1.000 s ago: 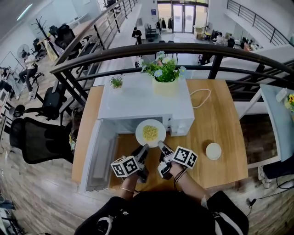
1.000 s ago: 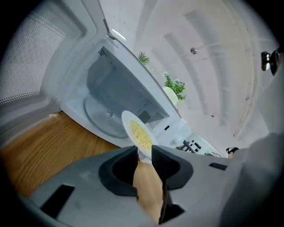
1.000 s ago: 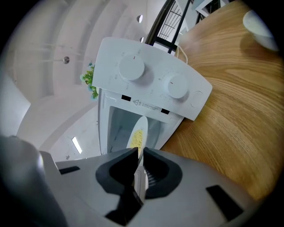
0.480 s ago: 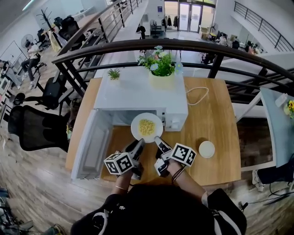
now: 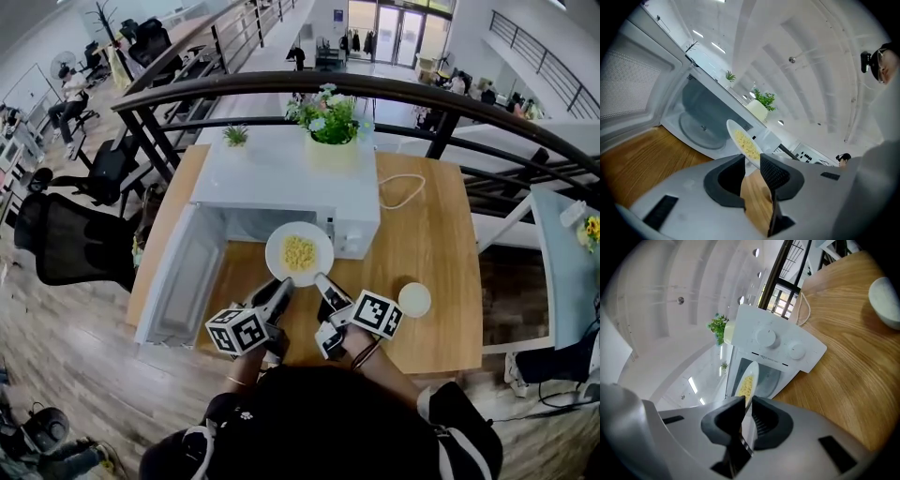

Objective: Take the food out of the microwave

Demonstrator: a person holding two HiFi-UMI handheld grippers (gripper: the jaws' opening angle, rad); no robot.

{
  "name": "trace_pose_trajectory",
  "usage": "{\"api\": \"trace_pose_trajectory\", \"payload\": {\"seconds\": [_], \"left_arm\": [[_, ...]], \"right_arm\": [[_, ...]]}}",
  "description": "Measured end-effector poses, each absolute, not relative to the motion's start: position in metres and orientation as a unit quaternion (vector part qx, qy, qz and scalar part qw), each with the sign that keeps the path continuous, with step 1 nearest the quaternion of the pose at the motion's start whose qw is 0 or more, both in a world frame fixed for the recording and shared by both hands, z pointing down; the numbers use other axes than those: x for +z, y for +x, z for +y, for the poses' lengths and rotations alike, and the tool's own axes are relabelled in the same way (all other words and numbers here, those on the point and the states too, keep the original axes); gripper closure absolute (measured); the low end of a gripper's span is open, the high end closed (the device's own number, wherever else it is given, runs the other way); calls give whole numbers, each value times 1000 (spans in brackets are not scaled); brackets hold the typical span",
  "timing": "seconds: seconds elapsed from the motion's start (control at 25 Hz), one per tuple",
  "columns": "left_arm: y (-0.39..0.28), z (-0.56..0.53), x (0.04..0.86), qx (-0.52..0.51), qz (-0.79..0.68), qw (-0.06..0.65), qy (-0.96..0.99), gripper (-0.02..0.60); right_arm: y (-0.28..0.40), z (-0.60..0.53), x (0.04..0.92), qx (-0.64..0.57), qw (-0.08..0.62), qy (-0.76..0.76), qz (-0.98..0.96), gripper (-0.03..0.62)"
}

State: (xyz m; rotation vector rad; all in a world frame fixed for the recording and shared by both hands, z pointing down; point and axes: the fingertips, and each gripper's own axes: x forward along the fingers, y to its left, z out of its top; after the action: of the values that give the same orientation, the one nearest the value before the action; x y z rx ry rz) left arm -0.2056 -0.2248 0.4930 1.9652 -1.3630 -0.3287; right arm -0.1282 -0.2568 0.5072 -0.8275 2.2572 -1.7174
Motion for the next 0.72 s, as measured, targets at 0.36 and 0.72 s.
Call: {"api": "trace_pose_trajectory", "payload": {"seconds": [0.36, 0.72], "left_arm": [[-205, -225, 488, -121, -523, 350, 767, 485], [-205, -226, 489, -113, -521, 348, 771, 485]], "right_arm": [[-127, -254, 502, -574, 100, -279, 764, 546], [-127, -253, 504, -578, 110, -278, 759, 548]]}}
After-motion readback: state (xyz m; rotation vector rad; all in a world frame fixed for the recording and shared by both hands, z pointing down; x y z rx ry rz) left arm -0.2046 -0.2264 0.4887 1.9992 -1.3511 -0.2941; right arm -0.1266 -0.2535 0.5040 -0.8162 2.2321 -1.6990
